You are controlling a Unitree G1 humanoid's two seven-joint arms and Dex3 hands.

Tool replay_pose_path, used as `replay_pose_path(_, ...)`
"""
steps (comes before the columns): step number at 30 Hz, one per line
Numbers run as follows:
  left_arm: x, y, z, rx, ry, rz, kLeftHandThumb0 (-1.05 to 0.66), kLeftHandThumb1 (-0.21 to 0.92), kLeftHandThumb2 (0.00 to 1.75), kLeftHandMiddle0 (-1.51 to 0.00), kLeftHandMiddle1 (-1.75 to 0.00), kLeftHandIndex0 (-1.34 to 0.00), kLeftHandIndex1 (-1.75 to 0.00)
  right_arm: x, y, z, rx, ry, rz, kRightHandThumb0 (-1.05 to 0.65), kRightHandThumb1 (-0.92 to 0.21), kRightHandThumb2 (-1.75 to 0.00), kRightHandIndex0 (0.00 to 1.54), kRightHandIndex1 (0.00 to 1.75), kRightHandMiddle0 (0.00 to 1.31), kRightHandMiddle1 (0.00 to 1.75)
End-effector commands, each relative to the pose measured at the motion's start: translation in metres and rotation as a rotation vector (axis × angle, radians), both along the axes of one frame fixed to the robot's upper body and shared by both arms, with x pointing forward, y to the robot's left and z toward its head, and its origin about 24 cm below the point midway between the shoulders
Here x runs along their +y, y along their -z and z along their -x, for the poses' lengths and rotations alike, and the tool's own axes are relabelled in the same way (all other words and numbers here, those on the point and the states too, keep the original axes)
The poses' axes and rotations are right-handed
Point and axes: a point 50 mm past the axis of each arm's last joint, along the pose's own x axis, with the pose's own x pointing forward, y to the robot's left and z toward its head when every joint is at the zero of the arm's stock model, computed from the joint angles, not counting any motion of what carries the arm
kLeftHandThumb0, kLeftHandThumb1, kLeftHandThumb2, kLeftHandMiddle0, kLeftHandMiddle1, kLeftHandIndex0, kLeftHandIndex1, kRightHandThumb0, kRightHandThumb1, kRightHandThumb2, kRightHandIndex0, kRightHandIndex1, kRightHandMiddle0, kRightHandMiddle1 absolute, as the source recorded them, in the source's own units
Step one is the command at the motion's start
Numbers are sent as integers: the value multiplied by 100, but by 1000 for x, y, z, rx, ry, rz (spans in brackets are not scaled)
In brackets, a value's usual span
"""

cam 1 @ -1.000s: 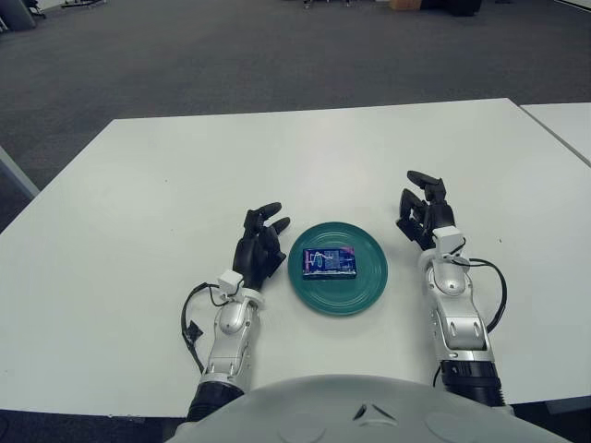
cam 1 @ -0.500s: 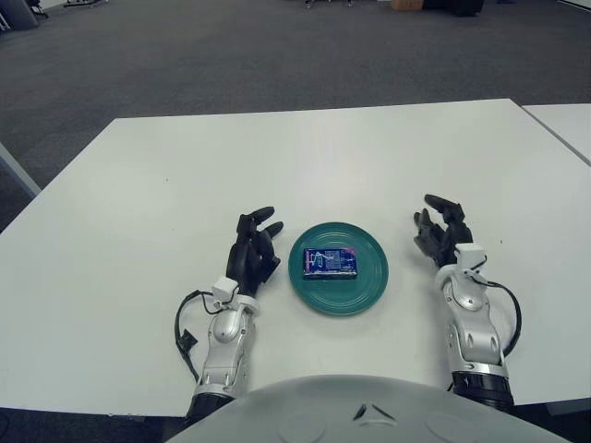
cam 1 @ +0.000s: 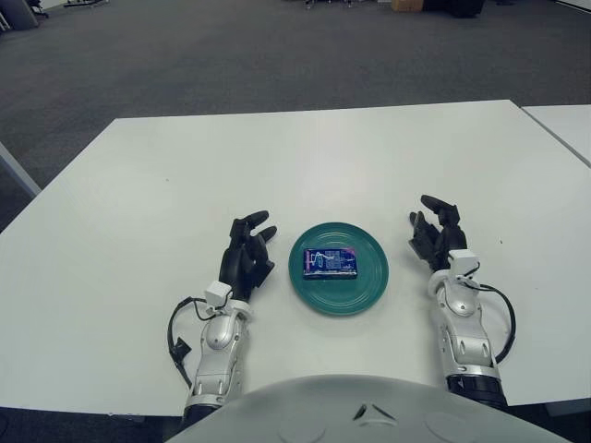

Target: Put the gum into the plate.

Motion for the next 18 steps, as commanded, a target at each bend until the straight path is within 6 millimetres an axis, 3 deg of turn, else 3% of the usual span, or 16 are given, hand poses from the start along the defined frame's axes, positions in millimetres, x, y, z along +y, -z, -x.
replay_pose_path(1, 9, 8, 10, 77, -17, -62, -79, 92, 88, -28, -83, -13, -117, 5, 30, 14, 153, 4, -23, -68, -92, -78, 56, 18, 4, 98)
replay_pose_path(11, 16, 2, 13, 78, -26, -78, -78, 92, 89, -27, -80, -12, -116, 8, 51, 24, 189, 16, -32, -66, -92, -70, 57, 21, 3, 99)
replay_pose_path(18, 20, -1, 14, 76, -37, -70, -77, 92, 85, -29, -84, -14, -118, 14, 53, 33, 170, 18, -27, -63, -92, -68, 59, 23, 3, 100)
